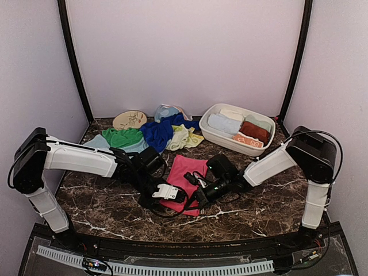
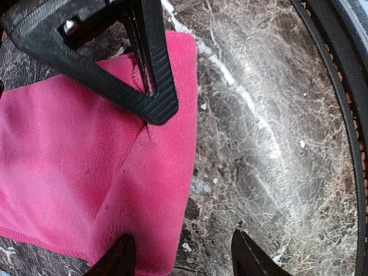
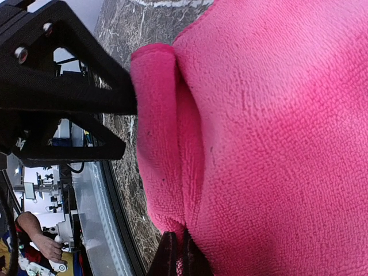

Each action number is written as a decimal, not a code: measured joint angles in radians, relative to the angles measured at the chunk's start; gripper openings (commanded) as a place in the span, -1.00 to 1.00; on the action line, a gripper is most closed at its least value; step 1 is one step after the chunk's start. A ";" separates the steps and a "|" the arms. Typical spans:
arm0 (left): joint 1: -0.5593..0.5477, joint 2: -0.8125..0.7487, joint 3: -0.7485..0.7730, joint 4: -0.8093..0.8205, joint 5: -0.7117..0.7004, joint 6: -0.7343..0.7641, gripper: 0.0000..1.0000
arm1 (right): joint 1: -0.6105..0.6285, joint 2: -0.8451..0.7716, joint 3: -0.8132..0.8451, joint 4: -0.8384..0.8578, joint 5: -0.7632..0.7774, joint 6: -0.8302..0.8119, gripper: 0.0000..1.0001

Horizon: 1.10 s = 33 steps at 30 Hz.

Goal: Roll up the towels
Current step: Roll the towel at the center of the board.

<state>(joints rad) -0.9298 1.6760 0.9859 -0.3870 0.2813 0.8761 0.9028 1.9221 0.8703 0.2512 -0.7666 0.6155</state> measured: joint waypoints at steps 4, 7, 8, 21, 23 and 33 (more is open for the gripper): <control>-0.015 -0.003 0.056 -0.058 0.051 -0.002 0.17 | -0.005 0.001 0.001 -0.006 -0.009 0.009 -1.00; -0.034 -0.013 0.063 -0.074 0.079 -0.003 0.17 | -0.007 0.005 0.002 -0.005 -0.017 0.012 -1.00; -0.037 -0.014 0.062 -0.076 0.079 -0.004 0.17 | -0.008 0.007 0.003 -0.005 -0.019 0.012 -1.00; -0.043 0.013 0.006 0.050 -0.043 0.000 0.24 | -0.011 0.011 0.003 -0.004 -0.030 0.019 -1.00; -0.043 0.013 0.005 0.065 -0.059 0.003 0.24 | -0.011 0.011 0.003 -0.004 -0.031 0.019 -1.00; -0.037 0.034 -0.016 0.104 -0.109 0.020 0.17 | -0.014 0.015 0.003 0.010 -0.042 0.034 -1.00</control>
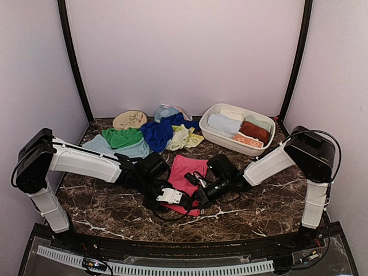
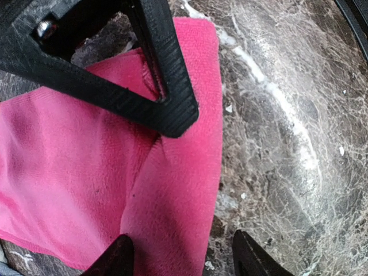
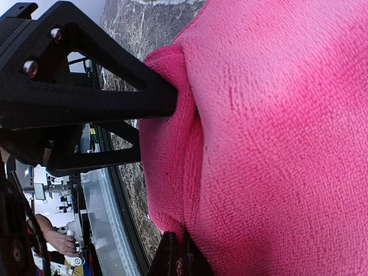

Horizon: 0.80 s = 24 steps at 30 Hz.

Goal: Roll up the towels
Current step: Roll the towel at the center of the board.

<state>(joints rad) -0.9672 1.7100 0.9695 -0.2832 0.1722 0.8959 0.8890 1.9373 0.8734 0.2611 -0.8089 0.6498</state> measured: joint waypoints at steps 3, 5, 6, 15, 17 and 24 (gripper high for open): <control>0.013 0.015 0.000 -0.002 0.000 0.004 0.03 | 0.000 0.000 0.000 0.002 -0.001 0.003 -1.00; 0.027 0.020 0.000 -0.001 0.005 0.007 -0.08 | 0.000 0.000 0.000 0.007 -0.002 0.007 -1.00; 0.034 0.022 0.000 0.000 0.009 0.006 -0.17 | -0.001 0.000 0.000 0.010 -0.002 0.010 -1.00; 0.066 0.047 0.014 0.010 0.053 0.000 -0.90 | -0.016 0.000 -0.031 0.083 -0.010 0.064 -0.91; 0.073 0.054 0.025 -0.003 0.073 -0.007 -0.94 | -0.025 -0.002 -0.048 0.107 -0.010 0.080 -0.84; 0.134 0.097 0.090 -0.094 0.193 -0.033 -0.96 | -0.041 -0.092 -0.077 0.053 0.074 0.049 -0.23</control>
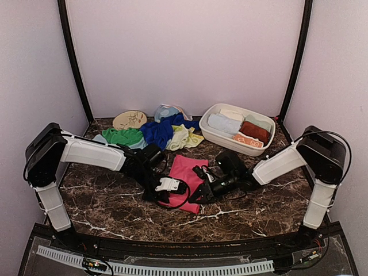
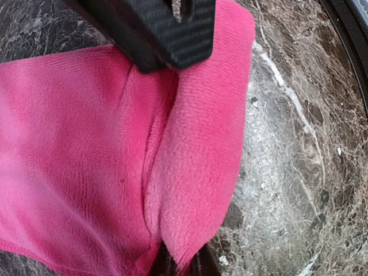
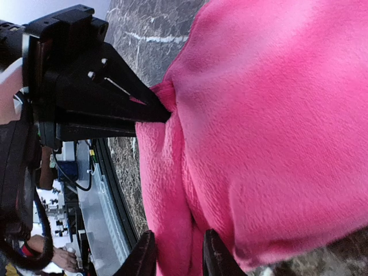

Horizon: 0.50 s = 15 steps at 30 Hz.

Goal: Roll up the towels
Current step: Roll the towel at the center of the board.

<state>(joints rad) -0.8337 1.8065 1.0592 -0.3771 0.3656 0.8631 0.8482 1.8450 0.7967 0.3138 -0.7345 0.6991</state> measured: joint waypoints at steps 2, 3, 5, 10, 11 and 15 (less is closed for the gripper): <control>0.012 0.005 0.015 -0.042 0.027 -0.005 -0.96 | 0.000 -0.061 -0.023 -0.040 0.060 -0.034 -0.10; 0.014 0.006 0.020 -0.062 0.038 -0.006 -0.97 | 0.000 -0.094 -0.034 -0.062 0.093 -0.048 0.02; 0.020 0.008 0.029 -0.106 0.055 -0.010 -0.98 | -0.001 -0.169 -0.061 -0.106 0.172 -0.085 0.92; 0.025 0.021 0.053 -0.217 0.108 -0.018 -1.00 | 0.013 -0.422 -0.113 -0.225 0.476 -0.181 1.00; 0.026 0.024 0.054 -0.237 0.120 -0.020 -1.00 | 0.019 -0.479 -0.117 -0.244 0.544 -0.202 1.00; 0.038 0.044 0.069 -0.307 0.172 -0.025 -1.00 | 0.047 -0.727 -0.145 -0.244 0.836 -0.247 1.00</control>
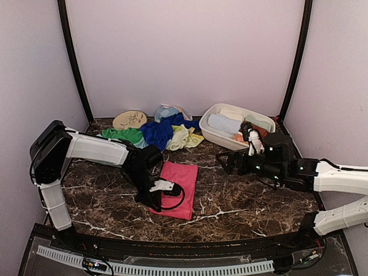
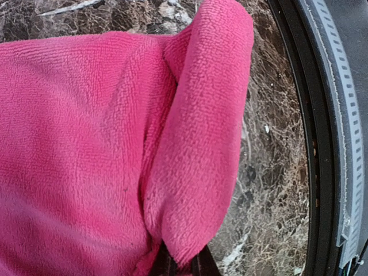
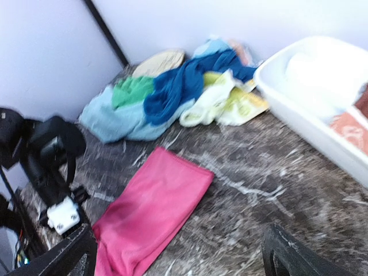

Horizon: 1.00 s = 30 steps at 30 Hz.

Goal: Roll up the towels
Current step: Roll the towel at the center of the board.

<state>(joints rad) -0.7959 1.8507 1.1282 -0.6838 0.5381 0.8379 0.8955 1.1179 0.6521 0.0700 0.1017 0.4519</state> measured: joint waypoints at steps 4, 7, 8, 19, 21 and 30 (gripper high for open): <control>0.032 0.050 0.045 -0.072 0.069 -0.008 -1.00 | -0.011 -0.141 -0.111 0.111 0.171 0.023 1.00; 0.057 0.098 0.083 -0.122 0.122 -0.012 -1.00 | 0.034 -0.150 -0.217 0.182 0.207 -0.080 1.00; 0.066 0.115 0.096 -0.141 0.140 -0.013 -1.00 | 0.085 -0.127 -0.230 0.183 0.226 -0.145 1.00; 0.123 0.283 0.242 -0.340 0.278 -0.031 -0.99 | 0.554 0.239 -0.137 0.292 0.369 -0.880 0.44; 0.126 0.300 0.261 -0.365 0.286 -0.034 -0.99 | 0.571 0.309 -0.098 0.309 0.365 -0.969 0.29; 0.126 0.330 0.299 -0.414 0.286 -0.038 -0.97 | 0.569 0.609 0.070 0.385 0.308 -1.193 0.09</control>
<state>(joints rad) -0.6704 2.1807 1.4277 -1.0973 0.8238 0.8001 1.4643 1.7267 0.7219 0.4553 0.4099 -0.7414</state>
